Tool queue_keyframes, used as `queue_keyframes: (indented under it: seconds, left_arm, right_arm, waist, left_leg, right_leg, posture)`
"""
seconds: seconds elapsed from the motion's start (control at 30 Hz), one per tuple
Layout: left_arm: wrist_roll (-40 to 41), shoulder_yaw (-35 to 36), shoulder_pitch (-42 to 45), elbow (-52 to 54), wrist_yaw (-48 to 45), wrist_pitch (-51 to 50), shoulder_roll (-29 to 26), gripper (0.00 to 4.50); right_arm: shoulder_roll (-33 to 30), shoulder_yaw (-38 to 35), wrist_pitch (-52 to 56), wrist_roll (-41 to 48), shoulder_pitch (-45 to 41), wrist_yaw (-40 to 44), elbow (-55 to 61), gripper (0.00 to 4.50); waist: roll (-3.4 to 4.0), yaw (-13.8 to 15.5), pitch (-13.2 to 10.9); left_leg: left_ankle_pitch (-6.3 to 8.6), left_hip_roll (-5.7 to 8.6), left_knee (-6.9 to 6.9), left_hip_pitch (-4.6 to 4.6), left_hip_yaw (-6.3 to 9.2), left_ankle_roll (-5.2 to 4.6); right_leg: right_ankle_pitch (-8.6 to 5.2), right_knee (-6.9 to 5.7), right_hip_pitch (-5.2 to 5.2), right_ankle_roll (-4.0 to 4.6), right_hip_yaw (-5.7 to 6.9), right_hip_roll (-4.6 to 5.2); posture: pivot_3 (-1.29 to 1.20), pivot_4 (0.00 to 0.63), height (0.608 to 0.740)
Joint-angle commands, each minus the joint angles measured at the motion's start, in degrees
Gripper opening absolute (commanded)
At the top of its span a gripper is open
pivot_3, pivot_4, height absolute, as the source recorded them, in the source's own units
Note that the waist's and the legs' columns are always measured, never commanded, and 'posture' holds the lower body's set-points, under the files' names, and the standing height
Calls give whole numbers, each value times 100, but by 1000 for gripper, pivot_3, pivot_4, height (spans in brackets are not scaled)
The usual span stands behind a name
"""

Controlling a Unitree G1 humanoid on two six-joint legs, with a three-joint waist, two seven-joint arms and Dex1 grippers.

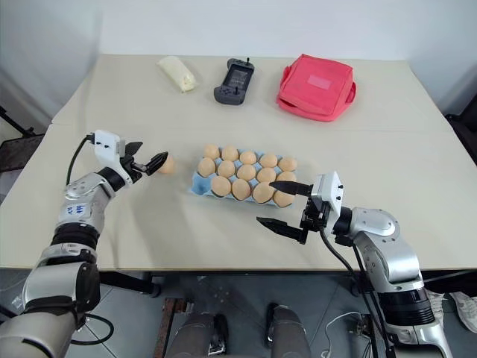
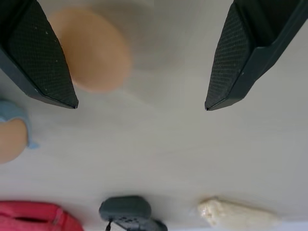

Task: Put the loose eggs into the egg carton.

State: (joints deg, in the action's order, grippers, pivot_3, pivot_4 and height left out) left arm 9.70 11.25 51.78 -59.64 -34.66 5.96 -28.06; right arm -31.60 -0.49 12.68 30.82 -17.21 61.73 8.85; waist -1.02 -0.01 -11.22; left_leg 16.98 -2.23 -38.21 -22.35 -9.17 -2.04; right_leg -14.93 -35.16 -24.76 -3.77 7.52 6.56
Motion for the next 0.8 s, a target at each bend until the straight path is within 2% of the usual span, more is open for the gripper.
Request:
queue_keyframes:
  seconds: [0.03,0.13,0.23,0.47,0.6,0.7,0.8]
  left_arm:
    - [-203,-113,170,-527,-26,172,65,4481]
    - [-374,-236,319,-887,20,213,178,4481]
    - [-484,-259,407,-1089,160,206,228,3939]
    - [-284,-19,329,-963,-109,602,180,1770]
    - [49,301,213,-648,-500,867,126,1770]
    - [387,390,119,-23,-1182,848,219,1770]
    - [589,55,-155,1070,-1947,453,406,1770]
  right_arm:
    - [25,-98,-138,36,-14,52,37,4500]
    - [50,-76,-211,10,21,84,-13,4500]
    - [67,-72,-252,3,22,97,-26,4500]
    - [64,-98,-288,-47,34,49,-18,4500]
    - [76,-102,-278,-44,40,20,3,4500]
    - [73,-107,-269,-35,43,12,8,4500]
    - [68,-101,-239,-26,41,-11,34,4500]
  waist:
    - [-1,-9,0]
    - [-1,-52,0]
    - [-2,-35,0]
    - [-2,-25,0]
    - [-2,-30,0]
    - [-2,-27,0]
    - [-2,-9,0]
  left_leg:
    - [0,1,0,1,-2,-2]
    - [1,2,-1,6,-10,-5]
    - [-1,-3,-1,5,-6,-2]
    - [-2,-2,-3,4,-6,-2]
    - [1,-4,0,3,-6,1]
    - [1,-6,-1,-1,-7,2]
    - [0,-3,-5,-2,-6,1]
  right_leg:
    - [1,0,0,-1,-3,1]
    - [3,1,2,-6,-11,3]
    - [3,-2,-2,-6,-8,5]
    - [3,-4,-2,-5,-9,13]
    - [3,-3,-5,-5,-8,12]
    - [3,-3,-8,-5,-6,10]
    - [3,-2,-4,-5,-5,8]
  posture:
    - [0,150,740]
    - [0,150,740]
    - [0,150,740]
    - [0,150,740]
    - [0,150,740]
    - [0,150,740]
    - [0,150,740]
